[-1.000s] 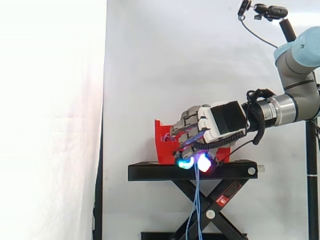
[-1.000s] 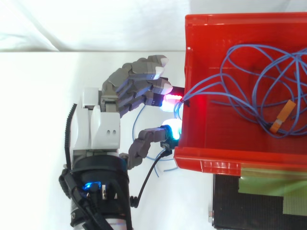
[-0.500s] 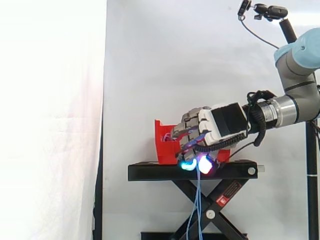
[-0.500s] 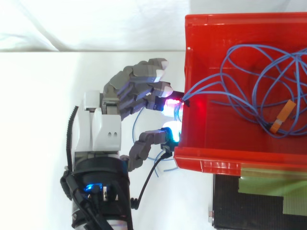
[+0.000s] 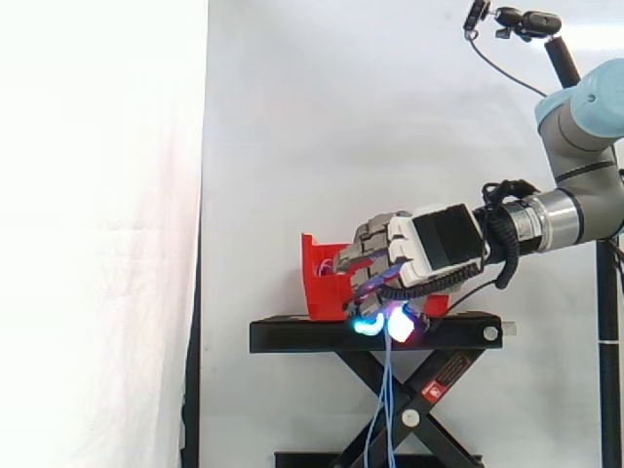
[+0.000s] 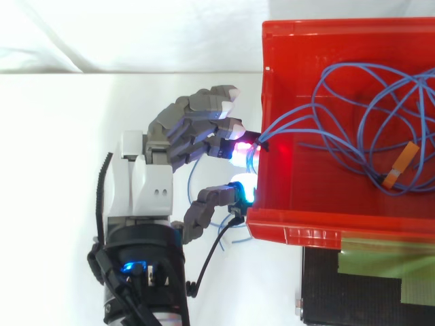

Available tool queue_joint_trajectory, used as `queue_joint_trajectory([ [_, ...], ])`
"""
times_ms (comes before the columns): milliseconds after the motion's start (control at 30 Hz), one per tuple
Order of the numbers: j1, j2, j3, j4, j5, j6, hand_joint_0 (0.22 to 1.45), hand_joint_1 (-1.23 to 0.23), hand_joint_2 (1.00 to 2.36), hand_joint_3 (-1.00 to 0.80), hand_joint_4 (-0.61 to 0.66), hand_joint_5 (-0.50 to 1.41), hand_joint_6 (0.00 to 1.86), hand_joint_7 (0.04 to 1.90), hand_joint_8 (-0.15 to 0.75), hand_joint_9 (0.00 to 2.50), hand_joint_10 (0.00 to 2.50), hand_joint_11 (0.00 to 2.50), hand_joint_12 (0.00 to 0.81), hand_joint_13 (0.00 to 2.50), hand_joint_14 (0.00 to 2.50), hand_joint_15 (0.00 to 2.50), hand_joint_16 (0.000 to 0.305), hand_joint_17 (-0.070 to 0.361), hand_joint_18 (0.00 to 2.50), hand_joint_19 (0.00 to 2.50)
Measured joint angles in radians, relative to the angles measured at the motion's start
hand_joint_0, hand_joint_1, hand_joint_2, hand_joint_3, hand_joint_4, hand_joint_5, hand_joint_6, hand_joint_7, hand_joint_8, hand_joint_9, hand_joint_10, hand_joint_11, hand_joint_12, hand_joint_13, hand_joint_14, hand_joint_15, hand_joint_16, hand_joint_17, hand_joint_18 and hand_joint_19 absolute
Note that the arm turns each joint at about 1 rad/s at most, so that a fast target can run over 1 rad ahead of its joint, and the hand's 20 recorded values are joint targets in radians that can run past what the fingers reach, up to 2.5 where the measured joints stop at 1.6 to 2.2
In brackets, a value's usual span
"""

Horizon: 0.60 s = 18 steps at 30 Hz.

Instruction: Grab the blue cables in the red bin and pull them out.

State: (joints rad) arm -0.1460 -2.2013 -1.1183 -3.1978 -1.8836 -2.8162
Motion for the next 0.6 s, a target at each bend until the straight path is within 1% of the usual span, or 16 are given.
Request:
queue_joint_trajectory([
  [600, 0.000, 0.000, 0.000, 0.005, 0.001, 0.001, 0.78, -1.06, 1.00, -1.00, 0.01, 1.03, 0.08, 0.85, 0.173, 1.05, 0.03, 0.87, 0.308, 0.84, 0.02, 0.58, 0.044, 0.099, 0.79, 0.82],
])
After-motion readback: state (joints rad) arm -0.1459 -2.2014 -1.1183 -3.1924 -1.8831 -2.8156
